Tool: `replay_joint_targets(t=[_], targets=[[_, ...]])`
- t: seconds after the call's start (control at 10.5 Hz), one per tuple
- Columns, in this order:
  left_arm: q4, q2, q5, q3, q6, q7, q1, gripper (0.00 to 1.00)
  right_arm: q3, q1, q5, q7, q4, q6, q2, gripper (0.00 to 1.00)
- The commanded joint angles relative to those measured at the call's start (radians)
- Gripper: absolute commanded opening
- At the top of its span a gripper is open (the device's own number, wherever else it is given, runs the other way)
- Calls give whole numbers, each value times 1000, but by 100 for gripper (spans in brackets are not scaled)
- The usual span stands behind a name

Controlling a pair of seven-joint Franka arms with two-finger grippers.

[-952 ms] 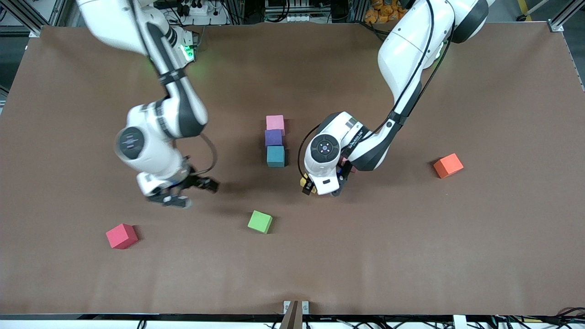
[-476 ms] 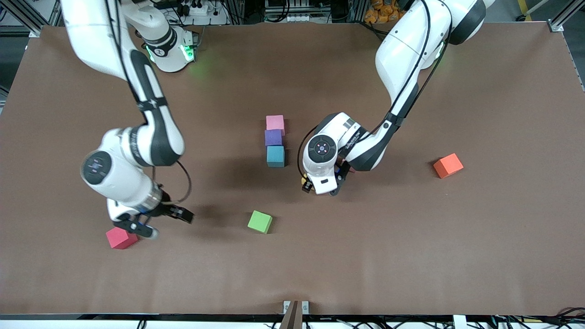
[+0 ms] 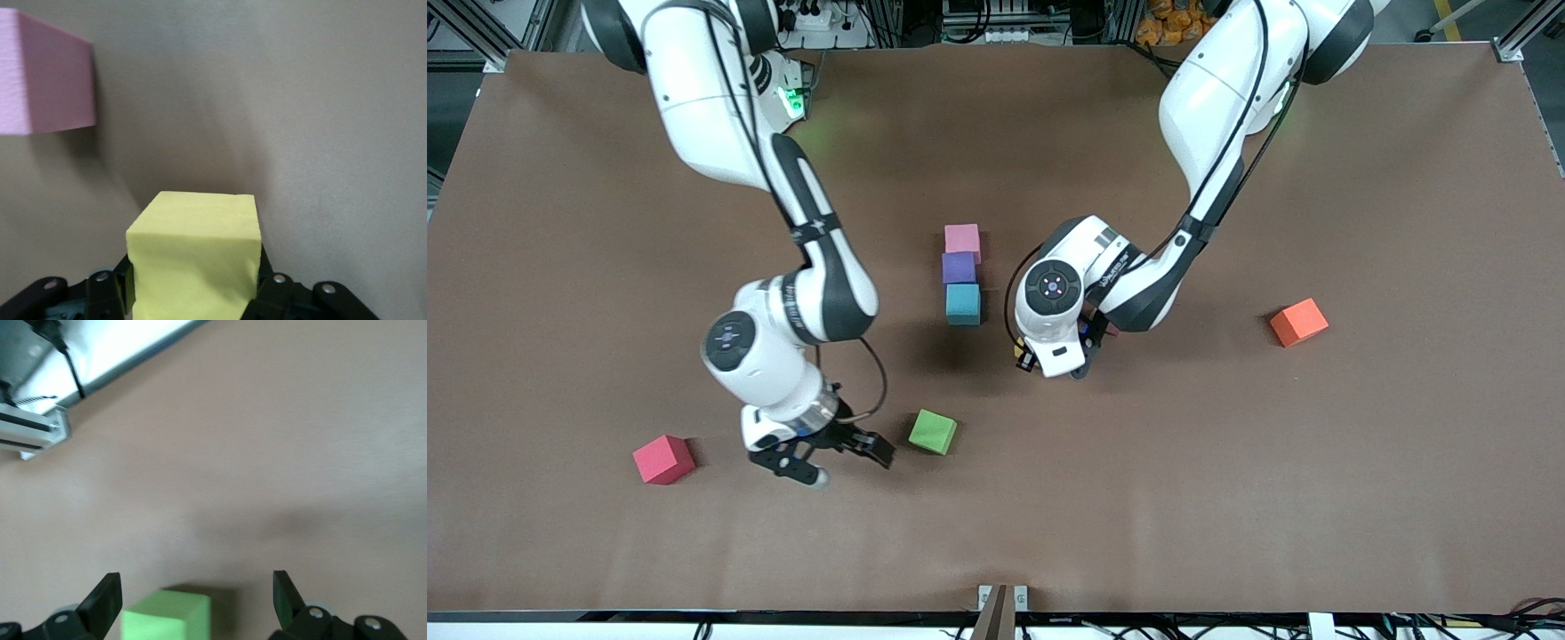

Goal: Arrange blocks into number 1
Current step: 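Reach to the green block and grasp it with the right gripper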

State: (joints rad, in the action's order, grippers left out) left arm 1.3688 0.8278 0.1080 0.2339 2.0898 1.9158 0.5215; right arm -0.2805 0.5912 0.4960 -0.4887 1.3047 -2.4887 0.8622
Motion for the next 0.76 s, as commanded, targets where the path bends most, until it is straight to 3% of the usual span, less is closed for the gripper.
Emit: replay_joint_targets(t=[0.0, 0.29, 0.67], targets=[[41, -103, 16, 30, -130, 124, -3, 0, -32, 38, 26, -41, -104, -12, 75, 100], [269, -292, -68, 74, -114, 166, -12, 0, -40, 79, 13, -7, -96, -12, 100, 100], [643, -545, -105, 184, 123, 343, -14, 0, -62, 128, 13, -1, -91, -12, 130, 100]])
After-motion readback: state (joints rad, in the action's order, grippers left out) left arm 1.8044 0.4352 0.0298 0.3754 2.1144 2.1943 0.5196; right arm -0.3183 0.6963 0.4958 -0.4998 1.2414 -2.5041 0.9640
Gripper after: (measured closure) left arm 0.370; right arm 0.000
